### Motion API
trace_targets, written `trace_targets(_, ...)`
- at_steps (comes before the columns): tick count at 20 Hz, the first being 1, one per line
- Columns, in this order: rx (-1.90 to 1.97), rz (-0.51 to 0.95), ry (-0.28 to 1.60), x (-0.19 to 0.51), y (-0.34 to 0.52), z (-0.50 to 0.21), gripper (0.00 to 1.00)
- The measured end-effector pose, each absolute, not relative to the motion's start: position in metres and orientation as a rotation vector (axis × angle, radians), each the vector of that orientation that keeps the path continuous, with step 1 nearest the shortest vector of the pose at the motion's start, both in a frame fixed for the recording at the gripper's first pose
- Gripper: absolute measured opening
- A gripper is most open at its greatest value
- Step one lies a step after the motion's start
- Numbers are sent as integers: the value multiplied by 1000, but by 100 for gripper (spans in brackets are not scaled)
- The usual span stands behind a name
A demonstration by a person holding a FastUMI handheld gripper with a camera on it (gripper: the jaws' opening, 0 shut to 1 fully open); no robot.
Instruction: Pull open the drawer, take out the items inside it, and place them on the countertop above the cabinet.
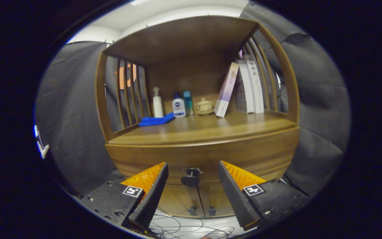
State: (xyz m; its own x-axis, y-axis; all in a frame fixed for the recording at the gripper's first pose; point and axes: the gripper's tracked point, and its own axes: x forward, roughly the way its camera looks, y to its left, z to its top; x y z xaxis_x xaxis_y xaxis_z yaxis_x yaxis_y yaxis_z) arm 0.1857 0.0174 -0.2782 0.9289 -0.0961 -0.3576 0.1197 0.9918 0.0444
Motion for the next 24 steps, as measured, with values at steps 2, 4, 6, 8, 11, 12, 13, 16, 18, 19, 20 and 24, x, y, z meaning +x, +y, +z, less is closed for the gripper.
trace_targets(2, 45, -130, 383, 196, 11, -293, 94)
trace_targets(4, 23, -154, 400, 203, 7, -308, 90)
trace_targets(6, 11, -177, 423, 211, 6, -323, 80)
trace_targets(8, 17, -194, 436, 218, 6, -335, 72)
trace_targets(11, 13, -228, 421, 220, 7, -340, 67)
trace_targets(12, 11, -234, 415, 221, 7, -339, 65)
trace_targets(13, 25, -229, 413, 221, 11, -340, 63)
trace_targets(16, 36, -248, 411, 221, 10, -340, 48)
trace_targets(18, 19, -242, 409, 221, 11, -340, 45)
trace_targets(19, 17, -238, 409, 220, 10, -340, 42)
trace_targets(20, 24, -237, 411, 221, 10, -339, 42)
trace_targets(24, 42, -245, 394, 216, 11, -339, 36)
